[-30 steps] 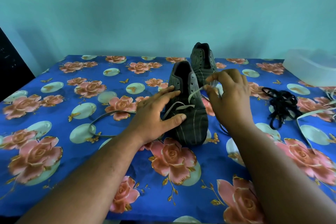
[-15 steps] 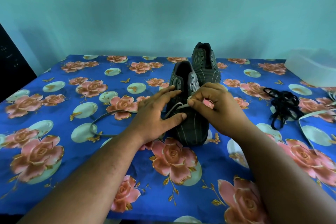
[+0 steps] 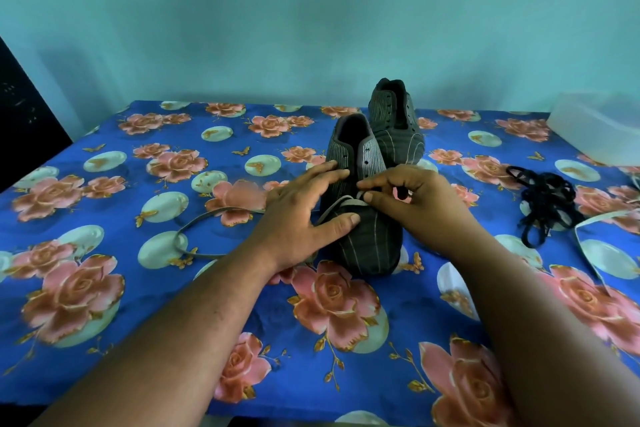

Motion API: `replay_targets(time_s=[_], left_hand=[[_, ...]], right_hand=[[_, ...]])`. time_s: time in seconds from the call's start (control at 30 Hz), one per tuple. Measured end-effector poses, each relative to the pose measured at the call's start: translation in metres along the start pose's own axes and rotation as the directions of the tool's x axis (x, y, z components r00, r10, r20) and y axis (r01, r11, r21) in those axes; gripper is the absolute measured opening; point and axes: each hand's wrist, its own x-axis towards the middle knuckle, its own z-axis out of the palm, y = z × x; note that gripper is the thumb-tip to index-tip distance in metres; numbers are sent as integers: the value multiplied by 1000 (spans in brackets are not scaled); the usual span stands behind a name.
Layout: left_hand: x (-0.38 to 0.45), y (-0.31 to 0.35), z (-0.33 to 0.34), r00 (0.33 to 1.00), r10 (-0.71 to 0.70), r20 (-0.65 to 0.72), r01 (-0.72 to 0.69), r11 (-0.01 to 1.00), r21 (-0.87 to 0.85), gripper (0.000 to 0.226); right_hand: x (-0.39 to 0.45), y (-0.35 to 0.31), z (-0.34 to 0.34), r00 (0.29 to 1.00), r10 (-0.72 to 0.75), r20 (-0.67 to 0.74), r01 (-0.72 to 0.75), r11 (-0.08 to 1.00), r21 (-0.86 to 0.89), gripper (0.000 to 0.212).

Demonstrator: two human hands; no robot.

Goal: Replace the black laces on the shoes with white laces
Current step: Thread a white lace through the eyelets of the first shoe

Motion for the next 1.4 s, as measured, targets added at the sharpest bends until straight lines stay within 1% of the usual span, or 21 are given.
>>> replay_targets(time_s=[0.07, 0.1, 0.17, 0.27, 0.33, 0.4, 0.53, 0.6, 0.7, 0.77, 0.83, 0.87, 0.93, 1.0, 1.2, 1.23, 1.3, 1.37, 1.4], left_hand=[[0, -1, 0, 1000, -1, 2, 1, 1000, -6, 79], [0, -1, 0, 1000, -1, 3, 1, 1000, -8, 79], [0, -1, 1, 1000, -2, 4, 2, 1000, -3, 79], [0, 1, 2, 1000, -4, -5, 4, 1000, 27, 82], [0, 3, 2, 1000, -7, -8, 7, 1000, 27, 83], [1, 2, 2, 1000, -8, -13, 8, 1000, 28, 83], [1, 0, 1, 1000, 3, -26, -2, 1000, 26, 80], [0, 0, 1, 997, 57, -54, -55, 998, 34, 72], [-1, 2, 1, 978, 167, -125, -160, 985, 58, 49], [0, 3, 1, 958, 218, -186, -205, 975, 86, 36], [1, 4, 3, 934, 256, -251, -232, 965, 123, 26], [2, 4, 3, 924, 267, -273, -237, 962, 136, 22], [3, 4, 3, 915, 278, -294, -240, 958, 158, 18], [3, 4, 3, 915, 277, -295, -234, 957, 174, 18], [5, 4, 2, 919, 272, -284, -230, 958, 173, 20], [6, 4, 2, 923, 263, -280, -228, 962, 151, 21], [7, 5, 3, 948, 203, -244, -200, 979, 37, 23], [8, 6, 4, 974, 137, -179, -157, 982, -102, 22], [9, 7, 5, 980, 120, -157, -143, 980, -139, 21]], right_hand=[[0, 0, 1, 999, -39, -35, 36, 997, -72, 3], [0, 1, 2, 998, -51, -41, 46, 993, -107, 2], [2, 2, 3, 992, -99, -74, 86, 983, -162, 7], [6, 1, 1, 951, -171, -258, 135, 979, -151, 8], [7, 0, 0, 904, -230, -359, 165, 965, -204, 9], [7, -1, 4, 877, -265, -400, 167, 950, -264, 15], [6, -4, 10, 859, -269, -435, 145, 944, -296, 22], [6, -3, 11, 867, -277, -413, 144, 935, -326, 18], [4, 2, 11, 910, -229, -345, 91, 923, -373, 6], [0, 3, 8, 923, -203, -326, 71, 924, -376, 12], [-4, 0, 3, 928, -228, -293, 111, 923, -368, 14], [-7, -2, 1, 934, -251, -253, 147, 918, -369, 12], [-9, -4, -1, 949, -280, -147, 205, 898, -389, 14], [-8, -4, 0, 959, -270, -81, 217, 891, -400, 23], [-4, -1, 5, 961, -271, -52, 224, 876, -426, 25], [-3, -1, 5, 965, -260, -47, 220, 891, -397, 26], [-2, -1, 5, 980, -195, -33, 180, 947, -266, 20], [0, 0, 4, 993, -113, 24, 115, 984, -134, 12], [0, -1, 3, 995, -75, 61, 80, 992, -93, 15]])
